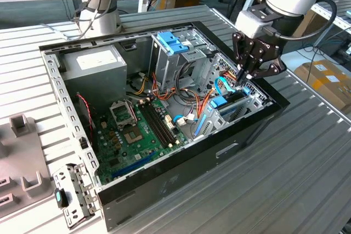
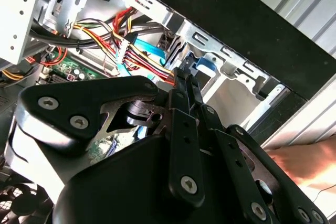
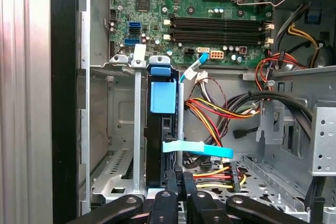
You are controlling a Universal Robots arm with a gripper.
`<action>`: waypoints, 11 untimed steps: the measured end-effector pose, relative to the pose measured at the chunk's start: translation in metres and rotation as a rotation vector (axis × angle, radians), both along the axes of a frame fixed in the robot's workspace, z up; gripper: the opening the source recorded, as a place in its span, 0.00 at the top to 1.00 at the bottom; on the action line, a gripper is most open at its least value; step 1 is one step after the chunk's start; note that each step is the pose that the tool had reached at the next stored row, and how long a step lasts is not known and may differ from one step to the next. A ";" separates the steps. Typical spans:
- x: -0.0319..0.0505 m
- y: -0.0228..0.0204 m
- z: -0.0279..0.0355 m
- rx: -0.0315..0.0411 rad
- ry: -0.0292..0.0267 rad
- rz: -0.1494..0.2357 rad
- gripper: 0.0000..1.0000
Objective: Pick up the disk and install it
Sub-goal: 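Insert the second disk wire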
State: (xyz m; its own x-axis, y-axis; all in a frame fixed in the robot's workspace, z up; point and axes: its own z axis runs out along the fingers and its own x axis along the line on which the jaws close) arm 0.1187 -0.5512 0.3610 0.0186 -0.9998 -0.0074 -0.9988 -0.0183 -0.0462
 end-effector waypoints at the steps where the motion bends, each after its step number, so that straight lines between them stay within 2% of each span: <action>1: -0.0011 -0.0010 -0.0006 0.0001 0.0000 0.000 0.84; 11: -0.0021 -0.0022 -0.0026 -0.0001 0.0000 -0.025 0.84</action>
State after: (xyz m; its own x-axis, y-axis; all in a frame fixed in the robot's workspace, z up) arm 0.1166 -0.5534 0.3584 -0.0066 -1.0000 -0.0074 -0.9989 0.0070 -0.0462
